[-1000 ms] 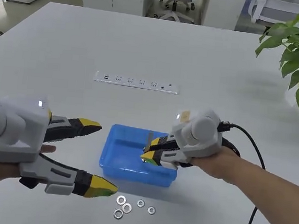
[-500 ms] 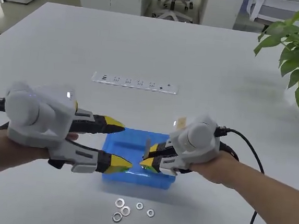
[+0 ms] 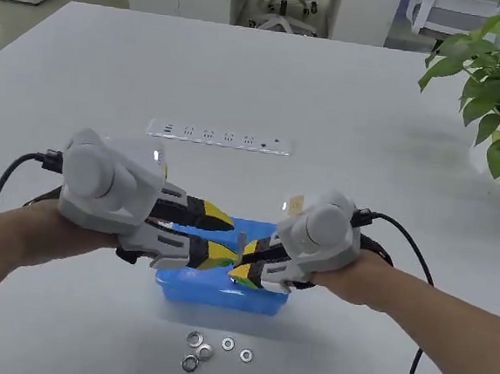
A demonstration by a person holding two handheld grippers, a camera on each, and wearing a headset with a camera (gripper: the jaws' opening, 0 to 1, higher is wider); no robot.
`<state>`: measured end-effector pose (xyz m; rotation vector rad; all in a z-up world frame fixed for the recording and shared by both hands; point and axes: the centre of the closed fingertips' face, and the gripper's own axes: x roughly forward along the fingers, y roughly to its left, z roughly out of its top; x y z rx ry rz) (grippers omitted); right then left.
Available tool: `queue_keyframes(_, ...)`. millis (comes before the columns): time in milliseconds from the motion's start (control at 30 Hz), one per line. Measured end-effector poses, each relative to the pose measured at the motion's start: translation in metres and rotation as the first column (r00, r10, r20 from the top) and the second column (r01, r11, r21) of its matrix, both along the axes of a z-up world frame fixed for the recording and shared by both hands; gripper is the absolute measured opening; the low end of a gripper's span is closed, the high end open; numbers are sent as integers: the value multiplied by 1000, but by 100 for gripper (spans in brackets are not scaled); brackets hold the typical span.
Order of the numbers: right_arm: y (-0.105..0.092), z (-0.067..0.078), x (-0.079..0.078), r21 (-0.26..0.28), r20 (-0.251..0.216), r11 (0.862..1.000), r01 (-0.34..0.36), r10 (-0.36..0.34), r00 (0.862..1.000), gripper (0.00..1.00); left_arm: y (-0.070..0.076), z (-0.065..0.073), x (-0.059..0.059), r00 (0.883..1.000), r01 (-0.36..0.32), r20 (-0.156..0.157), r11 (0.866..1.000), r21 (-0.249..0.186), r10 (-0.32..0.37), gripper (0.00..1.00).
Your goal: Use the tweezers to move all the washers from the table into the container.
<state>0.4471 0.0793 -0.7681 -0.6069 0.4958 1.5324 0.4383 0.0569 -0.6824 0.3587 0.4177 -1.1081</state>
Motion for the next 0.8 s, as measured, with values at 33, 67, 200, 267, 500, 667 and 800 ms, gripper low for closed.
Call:
queue_keyframes(33,0,0,0,0,1,1000,-2,2,1000,10,-1,-1,1,1000,5,-2,1000,1,-5,24)
queue_keyframes(67,0,0,0,-1,4,1000,-5,5,1000,10,-2,-1,2,1000,8,-1,1000,-1,-8,23)
queue_keyframes(200,1,0,0,-3,6,1000,-11,11,1000,10,-6,-3,8,1000,19,-6,1000,1,-19,19)
queue_keyframes(267,1,0,0,-3,6,1000,-15,15,1000,10,-7,-3,9,1000,29,-12,1000,-5,-29,15)
queue_keyframes(500,0,0,0,-4,10,1000,-27,27,1000,10,-9,-4,11,999,44,-10,999,1,-44,7)
queue_keyframes(667,0,-1,0,-11,16,1000,-28,29,999,12,-10,-4,9,998,62,-4,998,7,-62,6)
queue_keyframes(800,0,0,1,-12,16,1000,-17,17,1000,13,-11,-4,9,998,65,4,998,12,-65,6)
